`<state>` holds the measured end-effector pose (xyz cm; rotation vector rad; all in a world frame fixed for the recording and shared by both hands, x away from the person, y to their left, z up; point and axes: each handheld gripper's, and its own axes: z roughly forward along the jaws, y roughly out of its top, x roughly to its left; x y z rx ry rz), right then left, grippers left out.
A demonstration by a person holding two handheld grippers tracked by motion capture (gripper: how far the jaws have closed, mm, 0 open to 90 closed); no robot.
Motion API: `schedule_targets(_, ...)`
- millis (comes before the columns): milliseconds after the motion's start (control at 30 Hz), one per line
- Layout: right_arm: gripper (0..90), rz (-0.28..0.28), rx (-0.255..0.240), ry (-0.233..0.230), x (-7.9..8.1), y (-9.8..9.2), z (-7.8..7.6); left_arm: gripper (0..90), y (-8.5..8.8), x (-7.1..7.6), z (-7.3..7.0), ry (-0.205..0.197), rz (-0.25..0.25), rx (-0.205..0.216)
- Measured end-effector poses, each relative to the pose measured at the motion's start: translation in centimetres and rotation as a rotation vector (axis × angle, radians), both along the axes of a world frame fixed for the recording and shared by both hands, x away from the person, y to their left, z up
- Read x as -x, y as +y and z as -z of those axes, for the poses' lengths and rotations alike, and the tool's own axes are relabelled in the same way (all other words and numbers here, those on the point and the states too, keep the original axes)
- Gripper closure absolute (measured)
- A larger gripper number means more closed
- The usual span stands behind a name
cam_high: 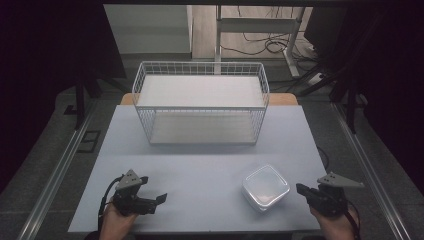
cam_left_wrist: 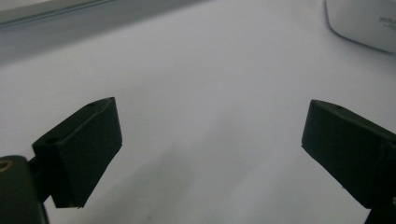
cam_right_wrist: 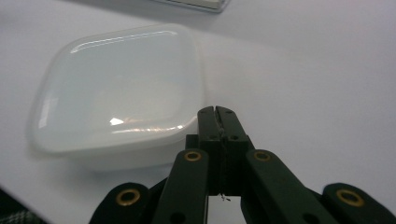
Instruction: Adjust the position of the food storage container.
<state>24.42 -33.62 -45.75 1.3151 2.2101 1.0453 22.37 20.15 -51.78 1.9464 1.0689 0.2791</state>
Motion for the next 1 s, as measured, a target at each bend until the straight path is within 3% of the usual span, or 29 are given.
schedule_targets(33, 89.4, -0.004, 0.0, 0.023, -1.3, 0.1, 1.1, 5.5, -0.3, 0.1, -0.1, 0.001, 0.016, 0.02)
schedule_targets(100, 89.4, -0.01, 0.016, 0.041, -2.1, 0.4, 1.8, 7.5, -0.8, 0.2, -0.3, 0.0, 0.029, 0.019)
schedule_targets(267, 89.4, -0.036, 0.026, 0.054, -2.7, 1.0, 2.2, 20.5, -2.1, 0.5, -0.3, 0.007, 0.086, 0.029)
schedule_targets(300, 89.4, -0.052, 0.019, 0.067, -2.5, 1.2, 2.2, 34.0, -3.1, 0.5, -0.4, 0.015, 0.133, 0.066)
schedule_targets(333, 89.4, -0.052, 0.019, 0.067, -2.5, 1.2, 2.2, 39.9, -3.1, 0.5, -0.4, 0.015, 0.133, 0.066)
schedule_targets(367, 89.4, -0.064, 0.009, 0.077, -2.2, 1.6, 2.2, 47.4, -4.6, 0.6, -0.5, 0.019, 0.178, 0.085)
schedule_targets(433, 89.4, -0.07, 0.006, 0.08, -2.1, 1.8, 2.2, 59.9, -5.5, 0.6, -0.5, 0.017, 0.198, 0.088)
schedule_targets(467, 89.4, -0.079, 0.005, 0.082, -2.0, 2.0, 2.3, 59.9, -6.4, 0.6, -0.5, 0.02, 0.218, 0.09)
schedule_targets(500, 89.4, -0.091, -0.002, 0.092, -1.8, 2.5, 2.3, 72.4, -8.5, 0.4, -0.4, 0.022, 0.25, 0.081)
schedule_targets(567, 89.4, -0.104, -0.01, 0.098, -1.6, 3.0, 2.4, 83.3, -10.6, -0.1, -0.3, 0.027, 0.289, 0.077)
schedule_targets(600, 89.4, -0.104, -0.01, 0.098, -1.6, 3.0, 2.4, 87.2, -10.6, -0.1, -0.3, 0.027, 0.289, 0.077)
schedule_targets(633, 89.4, -0.117, -0.018, 0.102, -1.5, 3.4, 2.5, 89.9, -12.5, -0.7, 0.0, 0.05, 0.319, 0.086)
schedule_targets(667, 89.4, -0.117, -0.018, 0.102, -1.5, 3.4, 2.5, 90.0, -12.5, -0.7, 0.0, 0.05, 0.319, 0.086)
schedule_targets(700, 89.4, -0.13, -0.027, 0.112, -1.5, 3.9, 2.6, 90.0, -14.0, -1.4, 0.5, 0.085, 0.334, 0.096)
schedule_targets(767, 89.4, -0.149, -0.035, 0.122, -1.6, 4.5, 2.8, 90.0, -15.0, -1.9, 1.0, 0.099, 0.336, 0.081)
schedule_targets(1000, 89.4, -0.212, -0.069, 0.149, -1.9, 6.6, 3.2, 90.0, -14.7, -2.8, 1.3, 0.119, 0.288, 0.071)
